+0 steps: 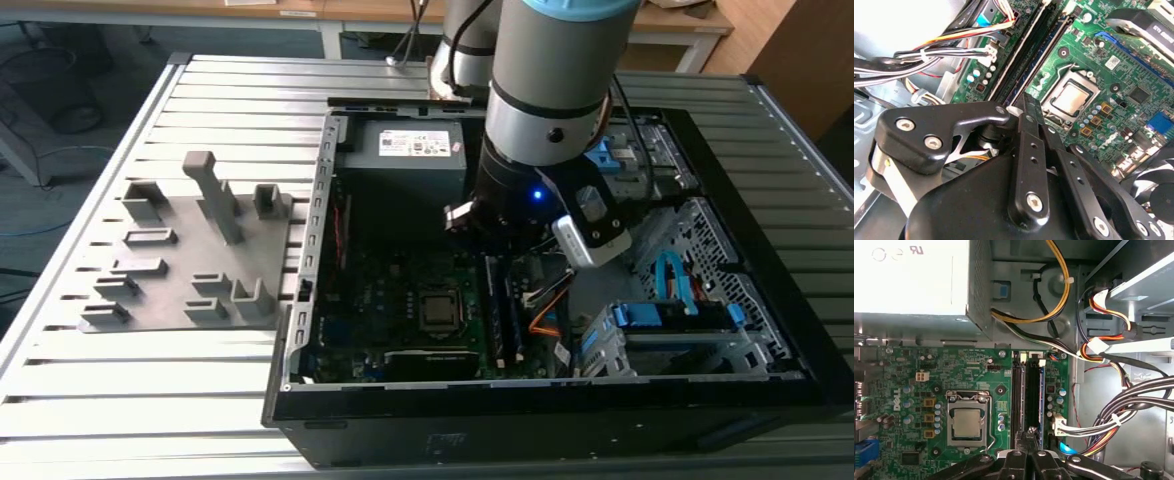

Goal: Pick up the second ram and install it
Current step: 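Insert the second ram into the second slot, then press down the second ram until it locks into place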

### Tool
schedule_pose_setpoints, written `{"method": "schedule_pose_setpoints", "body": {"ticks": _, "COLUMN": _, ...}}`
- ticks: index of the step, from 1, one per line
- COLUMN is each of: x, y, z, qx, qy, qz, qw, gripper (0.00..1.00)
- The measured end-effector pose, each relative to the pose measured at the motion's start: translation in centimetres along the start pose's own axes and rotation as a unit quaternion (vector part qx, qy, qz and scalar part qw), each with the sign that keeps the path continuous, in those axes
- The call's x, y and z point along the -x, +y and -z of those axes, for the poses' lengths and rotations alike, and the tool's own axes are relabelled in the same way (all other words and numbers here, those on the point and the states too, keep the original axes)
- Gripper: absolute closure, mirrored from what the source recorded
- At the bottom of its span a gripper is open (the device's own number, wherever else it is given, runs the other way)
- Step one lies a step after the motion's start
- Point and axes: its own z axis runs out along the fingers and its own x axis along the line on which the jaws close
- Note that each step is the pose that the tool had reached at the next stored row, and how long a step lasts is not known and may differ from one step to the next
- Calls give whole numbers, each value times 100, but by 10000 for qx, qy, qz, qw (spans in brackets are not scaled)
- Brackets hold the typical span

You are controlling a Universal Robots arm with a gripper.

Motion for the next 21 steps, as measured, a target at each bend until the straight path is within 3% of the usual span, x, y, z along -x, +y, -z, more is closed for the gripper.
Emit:
{"method": "schedule_pose_setpoints", "body": {"ticks": 12, "x": 0, "y": 1, "z": -5, "qx": 0, "qy": 0, "qz": 0, "qw": 10000, "gripper": 90}}
{"method": "schedule_pose_setpoints", "body": {"ticks": 21, "x": -6, "y": 64, "z": -169, "qx": -1, "qy": 1, "qz": 0, "qw": 10000, "gripper": 90}}
